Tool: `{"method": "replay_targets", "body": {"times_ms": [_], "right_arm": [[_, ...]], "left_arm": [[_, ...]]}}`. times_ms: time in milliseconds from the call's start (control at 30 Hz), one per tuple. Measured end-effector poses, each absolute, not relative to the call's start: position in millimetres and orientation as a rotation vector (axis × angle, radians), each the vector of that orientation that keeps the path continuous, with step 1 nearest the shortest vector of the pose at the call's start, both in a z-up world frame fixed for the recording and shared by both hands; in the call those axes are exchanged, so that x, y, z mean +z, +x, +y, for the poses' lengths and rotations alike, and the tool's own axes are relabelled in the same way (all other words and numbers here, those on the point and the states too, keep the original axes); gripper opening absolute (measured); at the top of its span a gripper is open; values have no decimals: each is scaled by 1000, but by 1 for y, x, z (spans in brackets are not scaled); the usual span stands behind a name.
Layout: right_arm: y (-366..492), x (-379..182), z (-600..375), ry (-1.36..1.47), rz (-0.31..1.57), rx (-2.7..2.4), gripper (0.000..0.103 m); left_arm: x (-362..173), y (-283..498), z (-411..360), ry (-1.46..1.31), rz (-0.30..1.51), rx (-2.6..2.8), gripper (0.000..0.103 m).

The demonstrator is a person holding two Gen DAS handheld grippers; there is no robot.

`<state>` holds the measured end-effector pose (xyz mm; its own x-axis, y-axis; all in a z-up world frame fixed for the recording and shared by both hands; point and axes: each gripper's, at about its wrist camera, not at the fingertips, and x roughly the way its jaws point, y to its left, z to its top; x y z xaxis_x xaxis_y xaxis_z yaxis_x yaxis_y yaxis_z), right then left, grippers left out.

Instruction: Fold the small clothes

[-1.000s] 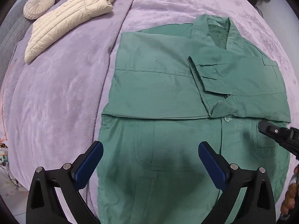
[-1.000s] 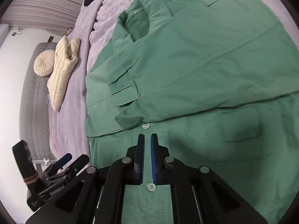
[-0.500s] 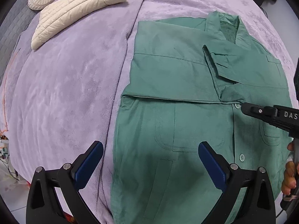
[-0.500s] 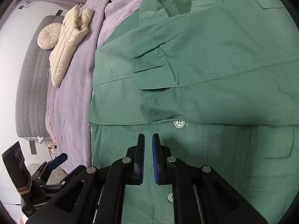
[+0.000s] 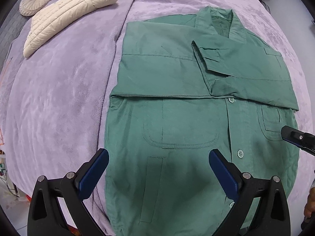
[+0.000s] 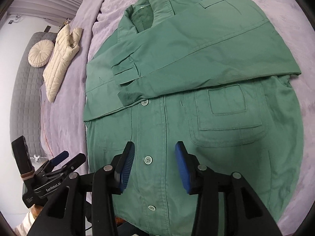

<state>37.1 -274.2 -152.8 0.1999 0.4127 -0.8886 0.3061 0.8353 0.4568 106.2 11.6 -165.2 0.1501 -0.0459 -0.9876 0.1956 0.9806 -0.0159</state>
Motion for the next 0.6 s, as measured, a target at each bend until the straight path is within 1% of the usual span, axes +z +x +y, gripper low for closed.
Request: {"method": "replay_targets", "body": {"times_ms": [133,200,333,400,467,600], "right_arm": [[28,-149,-273,634,1396,65,49],[26,-147,-271,630,1394,60,57],[22,-145,-267,627,1396,43,62],[20,-145,-265,621,1399,30,69],[17,-146,-261,615,1409,16,73],[6,-151,-250,619,1436,-23,73]], "left_arm": [[-164,103,11,134,1415,-181,102],[-164,101,11,141,1417,-182,102],[-166,100,13,146,1421,-188,102],[-168,99,15,143,1425,-196,102],[-171,99,19,138,1430,-202,102],[-179,97,28,138,1439,-229,102]]}}
